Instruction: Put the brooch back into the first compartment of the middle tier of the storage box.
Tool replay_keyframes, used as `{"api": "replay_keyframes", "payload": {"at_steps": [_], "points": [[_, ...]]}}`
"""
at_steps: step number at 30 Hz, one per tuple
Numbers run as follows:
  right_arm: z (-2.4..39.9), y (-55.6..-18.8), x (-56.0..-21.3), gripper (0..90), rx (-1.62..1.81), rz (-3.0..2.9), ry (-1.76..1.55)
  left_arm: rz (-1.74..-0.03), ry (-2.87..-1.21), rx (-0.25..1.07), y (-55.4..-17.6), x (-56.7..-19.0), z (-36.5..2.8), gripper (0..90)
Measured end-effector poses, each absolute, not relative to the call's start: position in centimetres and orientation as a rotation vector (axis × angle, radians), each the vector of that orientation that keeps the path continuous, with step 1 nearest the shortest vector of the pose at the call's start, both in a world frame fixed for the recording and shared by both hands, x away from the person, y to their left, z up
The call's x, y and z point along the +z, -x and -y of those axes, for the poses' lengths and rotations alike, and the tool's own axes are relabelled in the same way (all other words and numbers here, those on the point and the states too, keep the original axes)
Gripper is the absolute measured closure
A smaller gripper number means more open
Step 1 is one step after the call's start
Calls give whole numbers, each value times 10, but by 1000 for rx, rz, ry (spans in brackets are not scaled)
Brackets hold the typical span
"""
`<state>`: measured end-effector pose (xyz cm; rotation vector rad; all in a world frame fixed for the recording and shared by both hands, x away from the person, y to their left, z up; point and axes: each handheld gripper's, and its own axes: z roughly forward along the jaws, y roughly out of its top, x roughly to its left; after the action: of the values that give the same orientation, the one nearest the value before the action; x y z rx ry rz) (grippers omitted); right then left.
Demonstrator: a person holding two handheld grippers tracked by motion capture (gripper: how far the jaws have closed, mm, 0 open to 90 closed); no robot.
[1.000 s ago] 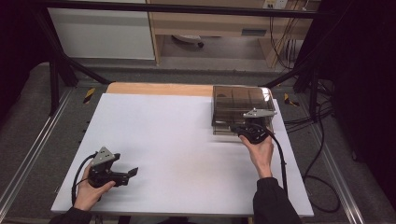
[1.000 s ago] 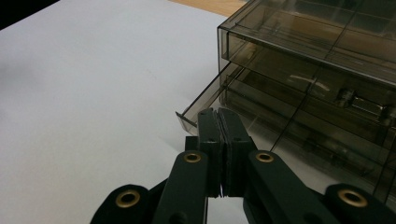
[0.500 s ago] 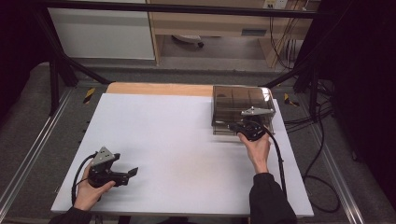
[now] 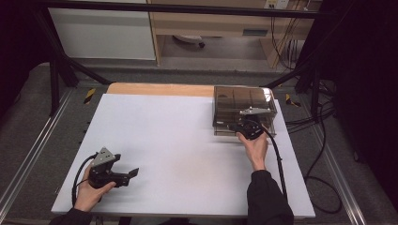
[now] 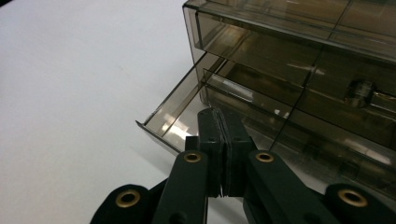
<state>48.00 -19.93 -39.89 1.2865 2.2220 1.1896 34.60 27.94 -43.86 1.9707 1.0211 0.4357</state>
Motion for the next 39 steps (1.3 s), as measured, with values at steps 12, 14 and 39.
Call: {"api": "replay_keyframes", "payload": {"at_steps": [12, 14, 39], "points": [[189, -491, -403, 890, 1185, -2220, -1292, -1020, -1968, 436, -346, -439, -280, 50], [190, -493, -405, 889, 1173, -2224, -1300, -1021, -1968, 435, -346, -439, -280, 49], [183, -497, -417, 854, 1152, -2226, -1306, -1019, -1969, 435, -346, -438, -280, 49]]}}
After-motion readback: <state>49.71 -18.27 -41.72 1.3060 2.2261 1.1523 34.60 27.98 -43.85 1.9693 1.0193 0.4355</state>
